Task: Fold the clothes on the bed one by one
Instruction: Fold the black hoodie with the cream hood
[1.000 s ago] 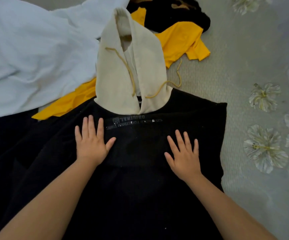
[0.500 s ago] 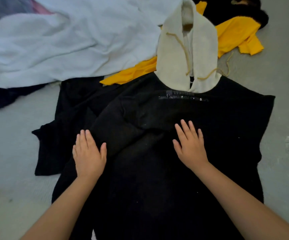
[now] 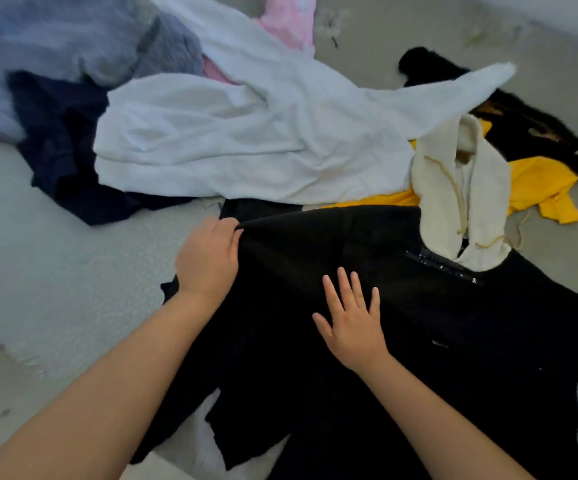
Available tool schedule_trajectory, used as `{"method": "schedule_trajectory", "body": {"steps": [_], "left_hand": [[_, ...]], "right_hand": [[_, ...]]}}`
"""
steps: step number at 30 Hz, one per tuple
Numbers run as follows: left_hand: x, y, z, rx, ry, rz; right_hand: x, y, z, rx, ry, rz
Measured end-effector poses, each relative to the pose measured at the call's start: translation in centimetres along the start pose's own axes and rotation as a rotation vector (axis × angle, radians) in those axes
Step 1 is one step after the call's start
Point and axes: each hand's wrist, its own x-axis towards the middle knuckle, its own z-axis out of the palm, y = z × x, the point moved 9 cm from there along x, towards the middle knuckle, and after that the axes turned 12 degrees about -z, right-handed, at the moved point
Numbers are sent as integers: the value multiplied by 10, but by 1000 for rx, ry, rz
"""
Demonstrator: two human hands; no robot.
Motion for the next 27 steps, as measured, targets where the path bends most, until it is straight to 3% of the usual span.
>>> {"method": "schedule_trajectory", "body": {"steps": [3,6,9,12,15,17,19,24,27], "left_hand": [[53,15,-1,172,-18,243],[71,-19,41,391,-222,106],[36,-65,59,371,-311,2],[-10,-113,54,213,-288,-81],[-45,-181,46,57,-309,-530],[-62,-211,44,-163,-273,-870],[-65,-223,44,-426,-173,-1093],[-42,-226,50,-808,12,-1315],[-22,-210,43,-958,44,-1209]], "right_hand": [[35,-10,-8,59,37,96],[65,-9,2,9,-60,164],[76,-10,29,-26,-212,202],[76,-8,35,-94,-208,219],[74,-10,33,-115,-162,225],[71,-20,34,-87,-126,194],[68,-32,40,-48,-118,149],[68,-37,49,-54,-133,167],[70,-39,48,-3,-162,143]]}}
